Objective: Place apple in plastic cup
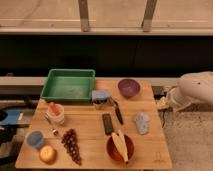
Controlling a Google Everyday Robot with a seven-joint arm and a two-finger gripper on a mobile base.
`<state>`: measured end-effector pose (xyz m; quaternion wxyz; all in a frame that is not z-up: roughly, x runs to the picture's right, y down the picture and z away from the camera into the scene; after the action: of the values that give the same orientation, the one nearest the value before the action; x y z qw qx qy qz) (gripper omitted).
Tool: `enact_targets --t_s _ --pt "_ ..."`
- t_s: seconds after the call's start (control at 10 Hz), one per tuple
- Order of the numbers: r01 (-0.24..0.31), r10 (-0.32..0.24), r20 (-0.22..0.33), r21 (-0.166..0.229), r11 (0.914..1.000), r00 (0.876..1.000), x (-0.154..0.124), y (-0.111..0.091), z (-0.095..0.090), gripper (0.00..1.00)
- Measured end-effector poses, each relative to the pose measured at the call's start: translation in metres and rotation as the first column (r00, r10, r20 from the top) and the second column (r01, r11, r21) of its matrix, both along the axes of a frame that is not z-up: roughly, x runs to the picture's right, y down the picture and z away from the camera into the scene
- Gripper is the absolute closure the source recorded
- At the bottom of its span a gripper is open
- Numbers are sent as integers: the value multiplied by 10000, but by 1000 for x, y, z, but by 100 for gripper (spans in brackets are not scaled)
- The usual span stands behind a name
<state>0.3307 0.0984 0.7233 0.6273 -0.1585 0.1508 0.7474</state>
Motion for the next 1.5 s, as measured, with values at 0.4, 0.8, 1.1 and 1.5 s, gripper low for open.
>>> enact_targets --t_s 0.4,0.8,1.1,1.5 --pt "0 0 -1 0 10000 10000 0 0 0 39" --pt "0 0 -1 0 10000 10000 0 0 0 39" --pt "0 0 -1 -1 10000 10000 0 0 0 39" --pt "349 -345 193 -185 9992 9992 -5 -2 2 39"
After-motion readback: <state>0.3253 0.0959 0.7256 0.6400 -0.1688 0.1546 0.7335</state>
